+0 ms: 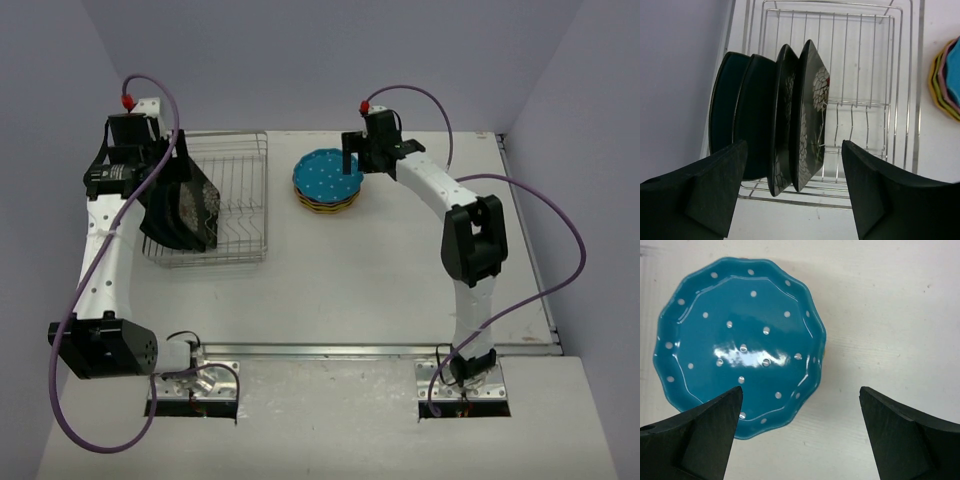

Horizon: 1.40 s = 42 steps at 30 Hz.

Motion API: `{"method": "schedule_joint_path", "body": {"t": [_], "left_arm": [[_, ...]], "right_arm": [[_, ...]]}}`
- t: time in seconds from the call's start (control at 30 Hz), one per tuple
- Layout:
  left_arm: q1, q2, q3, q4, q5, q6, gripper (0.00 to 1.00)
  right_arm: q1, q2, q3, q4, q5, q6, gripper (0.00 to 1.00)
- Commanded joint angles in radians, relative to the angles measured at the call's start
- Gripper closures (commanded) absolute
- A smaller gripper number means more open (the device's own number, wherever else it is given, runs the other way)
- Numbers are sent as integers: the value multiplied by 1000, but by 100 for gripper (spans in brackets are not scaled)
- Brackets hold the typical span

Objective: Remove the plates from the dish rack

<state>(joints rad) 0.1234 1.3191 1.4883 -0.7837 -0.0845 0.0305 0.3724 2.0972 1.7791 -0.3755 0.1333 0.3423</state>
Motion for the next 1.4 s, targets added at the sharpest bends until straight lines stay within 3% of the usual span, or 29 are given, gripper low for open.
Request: {"method": "schedule_joint_path", "body": {"t": [0.0, 0.17, 0.33, 0.63, 1.0, 1.2, 1.3, 1.37], "left_arm": [[-19, 43, 22, -14, -14, 85, 38], [-61, 100, 6, -39, -49, 116, 51], [-82, 135, -3, -28, -101, 118, 52], [-104, 229, -7, -36, -183, 93, 51], [-105, 347, -43, -9, -137, 56, 57], [-104, 373, -40, 1, -99, 22, 81], [-105, 353, -22, 6, -109, 20, 99], [-103, 340, -3, 0, -118, 20, 100]], "right_arm": [[-4, -123, -71, 43, -32, -33, 1], [-3, -254, -219, 109, -127, -9, 1], [-3, -345, -372, 165, -127, -17, 1], [-4, -373, -425, 161, -162, -4, 1], [-3, -406, -456, 153, -190, 0, 1], [-4, -420, -468, 158, -196, -15, 1], [-4, -425, -471, 161, -201, -17, 1], [-4, -426, -471, 162, -206, -18, 1]]}}
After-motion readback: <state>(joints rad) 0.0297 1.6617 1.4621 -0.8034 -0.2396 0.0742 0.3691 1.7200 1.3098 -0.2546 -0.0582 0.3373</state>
